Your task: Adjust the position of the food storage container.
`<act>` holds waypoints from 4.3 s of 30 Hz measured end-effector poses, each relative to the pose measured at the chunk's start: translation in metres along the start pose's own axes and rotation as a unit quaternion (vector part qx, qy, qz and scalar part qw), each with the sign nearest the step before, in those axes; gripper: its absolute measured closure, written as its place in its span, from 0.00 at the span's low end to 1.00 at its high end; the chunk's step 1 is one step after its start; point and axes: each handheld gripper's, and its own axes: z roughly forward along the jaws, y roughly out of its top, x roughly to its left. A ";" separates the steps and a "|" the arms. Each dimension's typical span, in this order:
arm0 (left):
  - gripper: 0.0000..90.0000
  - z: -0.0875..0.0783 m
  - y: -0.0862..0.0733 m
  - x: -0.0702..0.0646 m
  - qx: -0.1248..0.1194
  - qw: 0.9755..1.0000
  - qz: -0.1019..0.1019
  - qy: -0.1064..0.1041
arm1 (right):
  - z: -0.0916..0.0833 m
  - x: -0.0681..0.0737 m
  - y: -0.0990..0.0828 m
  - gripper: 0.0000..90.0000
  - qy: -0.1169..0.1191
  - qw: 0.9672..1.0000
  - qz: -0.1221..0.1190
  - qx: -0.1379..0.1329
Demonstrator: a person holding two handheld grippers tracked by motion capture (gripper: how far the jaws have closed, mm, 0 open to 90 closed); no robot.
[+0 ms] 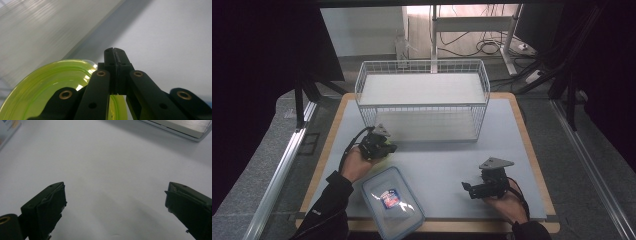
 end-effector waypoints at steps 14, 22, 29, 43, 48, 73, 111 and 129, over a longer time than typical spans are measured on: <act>1.00 -0.018 -0.023 0.018 -0.001 0.999 -0.033 0.027 | 0.001 0.000 0.000 0.04 0.000 1.000 0.001 0.003; 1.00 -0.034 -0.031 0.010 -0.043 0.998 -0.042 0.016 | -0.001 0.000 0.001 0.08 0.007 1.000 0.006 0.003; 1.00 -0.066 -0.052 -0.010 -0.073 0.996 -0.039 0.027 | -0.008 0.001 0.003 0.35 0.027 1.000 0.004 -0.002; 1.00 -0.097 -0.137 -0.060 -0.081 0.994 -0.077 0.013 | -0.015 0.012 0.007 0.76 0.055 0.998 -0.032 0.007; 1.00 -0.093 -0.156 -0.082 -0.075 0.994 -0.081 0.006 | -0.020 0.015 0.009 0.82 0.054 0.998 -0.026 -0.006; 1.00 -0.059 -0.134 -0.126 -0.042 0.997 -0.030 -0.051 | -0.025 0.054 0.009 1.00 0.118 0.990 -0.074 0.017; 1.00 0.003 -0.040 -0.054 -0.062 0.998 -0.033 0.002 | -0.025 0.053 -0.013 1.00 0.119 0.992 -0.004 0.049; 1.00 -0.009 -0.049 -0.068 -0.070 0.995 -0.075 -0.016 | -0.004 0.014 0.005 1.00 0.049 0.996 0.064 0.041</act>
